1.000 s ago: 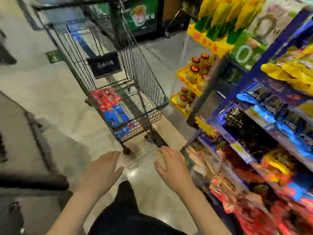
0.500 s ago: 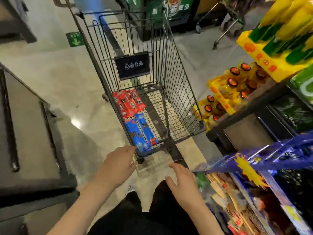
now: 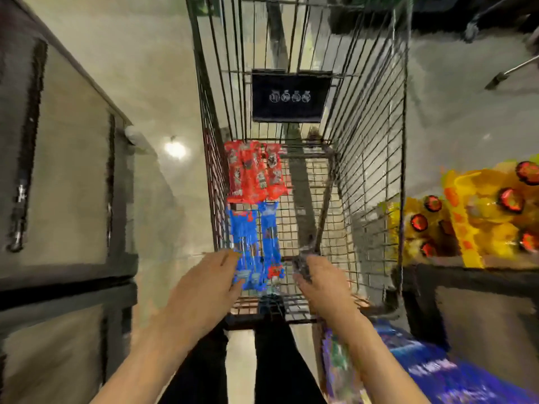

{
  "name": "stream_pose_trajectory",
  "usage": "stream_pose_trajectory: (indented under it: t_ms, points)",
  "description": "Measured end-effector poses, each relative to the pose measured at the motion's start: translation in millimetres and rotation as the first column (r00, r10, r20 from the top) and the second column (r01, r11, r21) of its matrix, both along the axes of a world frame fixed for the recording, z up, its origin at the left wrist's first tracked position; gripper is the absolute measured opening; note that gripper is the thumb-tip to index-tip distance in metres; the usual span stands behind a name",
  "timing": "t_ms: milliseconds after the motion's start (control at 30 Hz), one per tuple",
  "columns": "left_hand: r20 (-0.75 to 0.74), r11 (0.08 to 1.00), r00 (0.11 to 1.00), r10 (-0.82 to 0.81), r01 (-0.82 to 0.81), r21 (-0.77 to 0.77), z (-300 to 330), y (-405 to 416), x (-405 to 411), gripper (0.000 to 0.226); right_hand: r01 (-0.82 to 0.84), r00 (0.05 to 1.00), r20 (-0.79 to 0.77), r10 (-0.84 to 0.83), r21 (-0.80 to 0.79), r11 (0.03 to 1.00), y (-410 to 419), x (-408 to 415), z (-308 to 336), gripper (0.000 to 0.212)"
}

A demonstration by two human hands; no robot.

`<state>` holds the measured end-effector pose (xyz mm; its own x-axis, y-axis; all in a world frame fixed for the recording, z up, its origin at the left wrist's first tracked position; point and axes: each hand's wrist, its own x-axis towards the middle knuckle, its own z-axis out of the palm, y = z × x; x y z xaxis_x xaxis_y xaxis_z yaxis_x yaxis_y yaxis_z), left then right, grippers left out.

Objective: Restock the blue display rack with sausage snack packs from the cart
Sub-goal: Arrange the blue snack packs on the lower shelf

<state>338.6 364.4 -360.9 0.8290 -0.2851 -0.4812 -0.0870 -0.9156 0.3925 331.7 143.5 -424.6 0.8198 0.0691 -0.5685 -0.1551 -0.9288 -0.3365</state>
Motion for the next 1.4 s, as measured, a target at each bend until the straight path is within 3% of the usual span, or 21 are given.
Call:
stream_pose_trajectory:
  t_ms: [167,267,433,567,767,867,967,1067,1133,1400]
  points:
    - [0.009,0.996,0.996,0.091,-0.091,0.000,-41.9,-45.3,30.3,0.047,-0.143,0.971,-0.194,0.138,-0.011,0.990,-12.1,57.8,-72.9,0.037]
    - [-0.074,0.988,0.986,0.147,-0.143,0.062,-85.4,-60.1,40.5,0.049,-0.124,0.942,-0.315,0.112,-0.020,0.992,-13.3,71.9,-110.0,0.045]
    - [-0.189,0.933,0.925,0.330,-0.289,0.212,-150.0,-67.3,41.8,0.051,0.126,0.903,-0.423,-0.071,0.102,0.987,4.1,77.8,-155.4,0.057]
    - [-0.233,0.854,0.828,0.510,-0.454,0.253,-192.0,-65.9,43.1,0.061,0.327,0.873,-0.434,-0.223,0.181,0.927,23.5,78.9,-176.0,0.053]
    - [-0.222,0.761,0.731,0.645,-0.591,0.267,-225.7,-70.9,38.4,0.069,0.502,0.820,-0.435,-0.372,0.236,0.832,38.3,76.0,-196.4,0.050]
    - [-0.224,0.668,0.630,0.743,-0.684,0.293,-236.3,-71.6,33.7,0.066,0.598,0.764,-0.451,-0.462,0.227,0.768,36.0,72.5,-207.3,0.048]
    - [-0.222,0.674,0.639,0.737,-0.671,0.307,-241.5,-74.8,28.2,0.069,0.599,0.755,-0.459,-0.468,0.193,0.777,29.7,65.6,-218.2,0.037]
    - [-0.256,0.608,0.556,0.791,-0.762,0.225,-239.5,-80.9,27.8,0.055,0.659,0.715,-0.482,-0.507,0.222,0.718,20.9,57.2,-222.8,0.025]
    - [-0.274,0.562,0.513,0.813,-0.814,0.145,-237.1,-85.1,28.2,0.046,0.681,0.702,-0.480,-0.525,0.237,0.693,15.0,56.1,-218.2,0.027]
    - [-0.295,0.502,0.521,0.801,-0.853,-0.144,-200.2,-96.9,35.5,0.049,0.692,0.712,-0.471,-0.521,0.344,0.635,-6.9,57.0,-172.6,0.037]
